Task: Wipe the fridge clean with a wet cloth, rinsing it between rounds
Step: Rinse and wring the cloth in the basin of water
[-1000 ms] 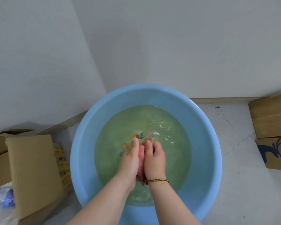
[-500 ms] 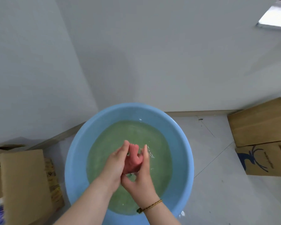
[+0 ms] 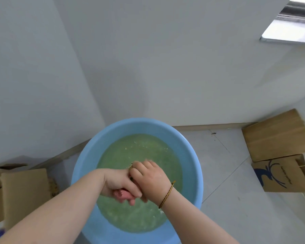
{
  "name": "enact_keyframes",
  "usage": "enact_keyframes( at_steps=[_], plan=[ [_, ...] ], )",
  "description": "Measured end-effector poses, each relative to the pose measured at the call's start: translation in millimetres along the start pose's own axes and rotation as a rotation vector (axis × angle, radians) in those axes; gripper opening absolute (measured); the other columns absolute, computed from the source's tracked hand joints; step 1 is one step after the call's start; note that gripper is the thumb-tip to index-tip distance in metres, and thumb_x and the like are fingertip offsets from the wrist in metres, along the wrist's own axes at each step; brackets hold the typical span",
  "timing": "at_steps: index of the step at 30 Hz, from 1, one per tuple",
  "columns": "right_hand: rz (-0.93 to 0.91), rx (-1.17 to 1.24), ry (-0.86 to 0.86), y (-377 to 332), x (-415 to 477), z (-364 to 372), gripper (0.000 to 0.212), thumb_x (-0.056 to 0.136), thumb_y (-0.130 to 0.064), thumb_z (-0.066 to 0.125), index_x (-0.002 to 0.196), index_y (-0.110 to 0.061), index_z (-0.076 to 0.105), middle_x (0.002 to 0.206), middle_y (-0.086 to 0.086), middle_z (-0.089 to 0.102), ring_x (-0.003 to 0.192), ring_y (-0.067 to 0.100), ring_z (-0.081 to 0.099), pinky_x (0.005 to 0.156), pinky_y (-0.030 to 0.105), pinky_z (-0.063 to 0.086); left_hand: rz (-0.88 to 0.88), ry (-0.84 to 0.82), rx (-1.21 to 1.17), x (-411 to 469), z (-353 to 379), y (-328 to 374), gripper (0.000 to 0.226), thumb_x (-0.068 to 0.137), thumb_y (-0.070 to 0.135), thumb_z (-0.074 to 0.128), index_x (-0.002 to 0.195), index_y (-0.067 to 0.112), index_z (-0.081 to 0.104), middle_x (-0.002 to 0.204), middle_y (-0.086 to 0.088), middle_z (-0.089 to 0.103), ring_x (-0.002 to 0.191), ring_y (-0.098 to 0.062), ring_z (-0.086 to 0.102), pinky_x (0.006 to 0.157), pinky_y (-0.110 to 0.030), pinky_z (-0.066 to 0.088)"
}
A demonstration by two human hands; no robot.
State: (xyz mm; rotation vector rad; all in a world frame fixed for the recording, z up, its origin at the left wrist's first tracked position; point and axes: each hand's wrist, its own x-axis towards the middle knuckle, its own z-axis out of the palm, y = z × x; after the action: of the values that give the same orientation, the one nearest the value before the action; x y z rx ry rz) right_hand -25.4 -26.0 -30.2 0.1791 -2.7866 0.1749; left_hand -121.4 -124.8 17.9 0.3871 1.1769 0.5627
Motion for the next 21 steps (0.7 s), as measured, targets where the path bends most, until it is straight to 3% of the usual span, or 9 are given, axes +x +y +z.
enact_keyframes(
  at_steps=[2,5,9,11,13,15,17,19,21],
  plan=[
    [0.089,0.029,-0.129,-6.5,-3.0,5.1,0.023,0.057,-0.029,0.049,0.073,-0.020,0.036,0.056,-0.008,0.053,0.043,0.011,0.051,0.039,0.017,0.034,-0.178,0.045,0.288,7.7,-5.5,4.0,0.018,0.077,0.006,0.055,0.061,0.013,0.056,0.037,0.008,0.053,0.035,0.000,0.043,0.036,-0.012,0.029],
    [0.317,-0.050,-0.351,-14.2,3.0,6.1,0.028,0.039,-0.030,0.074,0.062,-0.019,0.061,0.049,-0.002,0.056,0.035,0.010,0.053,0.033,0.011,0.030,-0.265,0.331,0.697,25.8,-1.7,5.0,0.014,0.080,0.002,0.046,0.070,0.008,0.054,0.042,0.004,0.052,0.037,-0.006,0.047,0.035,-0.010,0.032],
    [0.724,0.410,-0.888,-14.2,14.8,1.3,0.020,0.091,-0.011,0.046,0.105,-0.003,0.058,0.098,0.012,0.069,0.094,0.029,0.063,0.083,0.032,0.048,-0.130,0.615,1.307,40.1,6.2,-0.2,0.029,0.087,0.000,0.039,0.110,0.006,0.056,0.115,-0.012,0.062,0.105,-0.031,0.058,0.078,-0.033,0.044],
    [0.890,0.760,-0.985,-12.8,12.5,-1.3,0.022,0.090,-0.010,0.045,0.074,-0.002,0.057,0.048,0.000,0.064,0.055,0.017,0.061,0.067,0.030,0.051,-0.002,0.566,1.513,37.6,6.6,-2.0,0.029,0.089,-0.002,0.035,0.112,0.001,0.053,0.117,-0.016,0.060,0.107,-0.034,0.057,0.077,-0.037,0.043],
    [1.065,1.057,-1.044,-9.4,8.1,-6.3,0.028,0.088,-0.011,0.051,0.060,-0.013,0.052,0.027,-0.009,0.042,0.028,0.004,0.038,0.040,0.015,0.035,0.370,0.637,1.692,35.5,0.5,-12.0,0.028,0.081,0.001,0.036,0.090,0.004,0.063,0.085,-0.013,0.069,0.079,-0.026,0.067,0.054,-0.027,0.042],
    [1.107,1.162,-1.092,-5.5,7.9,-14.6,0.027,0.086,-0.013,0.054,0.060,-0.017,0.049,0.028,-0.010,0.039,0.025,0.002,0.032,0.036,0.011,0.025,0.367,0.705,1.606,29.9,1.3,-18.3,0.018,0.065,0.016,0.046,0.058,0.017,0.062,0.048,-0.001,0.059,0.041,-0.013,0.059,0.034,-0.015,0.029],
    [0.981,0.976,-1.064,-2.4,4.4,-14.8,0.030,0.086,-0.014,0.054,0.057,-0.016,0.046,0.032,-0.009,0.045,0.029,0.002,0.040,0.047,0.020,0.042,0.354,0.865,1.290,28.8,1.0,-29.8,0.020,0.062,0.020,0.066,0.082,0.019,0.067,0.071,0.002,0.067,0.058,-0.011,0.065,0.042,-0.018,0.040],
    [0.820,0.662,-0.910,-2.3,-3.5,-15.1,0.019,0.088,-0.018,0.047,0.070,-0.014,0.053,0.058,-0.002,0.062,0.054,0.012,0.059,0.068,0.028,0.049,0.111,0.998,0.611,31.8,5.7,-35.4,0.050,0.075,0.018,0.065,0.122,0.018,0.049,0.103,0.002,0.059,0.085,-0.018,0.062,0.069,-0.027,0.046],
    [0.775,0.327,-0.652,-1.5,-18.9,-13.2,0.005,0.087,-0.018,0.047,0.087,-0.021,0.051,0.084,0.003,0.066,0.078,0.021,0.064,0.064,0.025,0.045,0.042,0.899,-0.017,32.1,6.0,-42.0,0.027,0.084,0.013,0.057,0.110,0.008,0.052,0.083,0.000,0.055,0.066,-0.017,0.056,0.070,-0.033,0.048]
  ],
)
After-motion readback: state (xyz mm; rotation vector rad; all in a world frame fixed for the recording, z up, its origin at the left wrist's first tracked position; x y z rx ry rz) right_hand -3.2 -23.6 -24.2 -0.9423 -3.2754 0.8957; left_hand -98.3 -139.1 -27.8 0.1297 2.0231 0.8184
